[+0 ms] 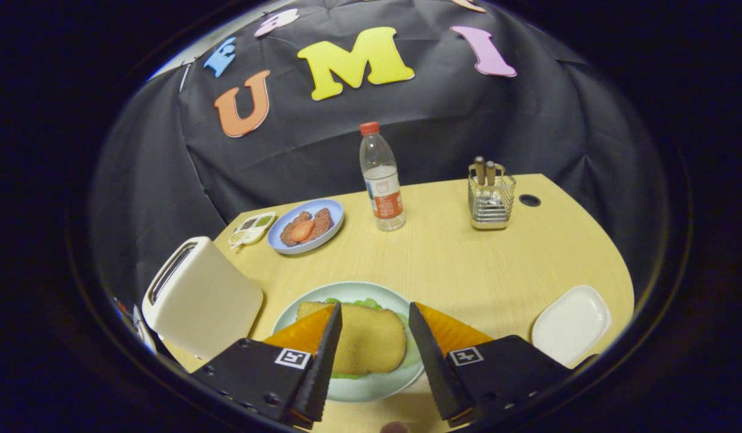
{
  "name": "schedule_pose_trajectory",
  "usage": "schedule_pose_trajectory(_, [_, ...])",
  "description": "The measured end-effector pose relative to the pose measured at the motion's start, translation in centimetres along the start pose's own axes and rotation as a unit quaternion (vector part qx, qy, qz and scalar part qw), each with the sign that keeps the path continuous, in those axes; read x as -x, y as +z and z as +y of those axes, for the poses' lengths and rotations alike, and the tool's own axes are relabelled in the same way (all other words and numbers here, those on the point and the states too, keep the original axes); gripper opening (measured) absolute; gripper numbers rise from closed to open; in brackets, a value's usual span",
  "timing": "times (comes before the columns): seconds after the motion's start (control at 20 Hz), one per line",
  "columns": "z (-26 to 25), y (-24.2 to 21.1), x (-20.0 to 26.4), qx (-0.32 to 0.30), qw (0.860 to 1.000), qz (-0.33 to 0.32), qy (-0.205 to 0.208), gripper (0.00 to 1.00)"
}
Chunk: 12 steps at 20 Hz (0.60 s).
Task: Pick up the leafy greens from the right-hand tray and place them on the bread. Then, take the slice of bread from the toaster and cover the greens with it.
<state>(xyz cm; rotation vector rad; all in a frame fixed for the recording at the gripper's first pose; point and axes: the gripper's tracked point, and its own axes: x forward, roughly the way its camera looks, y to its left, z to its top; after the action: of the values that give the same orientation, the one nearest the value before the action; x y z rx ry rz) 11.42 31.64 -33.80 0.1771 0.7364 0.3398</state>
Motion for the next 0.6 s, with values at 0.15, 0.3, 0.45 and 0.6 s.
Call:
schedule_pose_trajectory(0.15, [-1.0,2.6,2.2,0.028,0.999,-0.037,-0.001,0.78])
schedule_pose_trajectory(0.3, [-2.4,5.5,5.6,0.051,0.996,-0.078,-0.005,0.90])
schedule_pose_trajectory(0.45, [-4.4,8.0,9.8,0.061,0.992,-0.112,-0.023,0.96])
schedule_pose_trajectory(0.6, [-5.9,10.6,14.4,0.075,0.985,-0.151,-0.034,0.96])
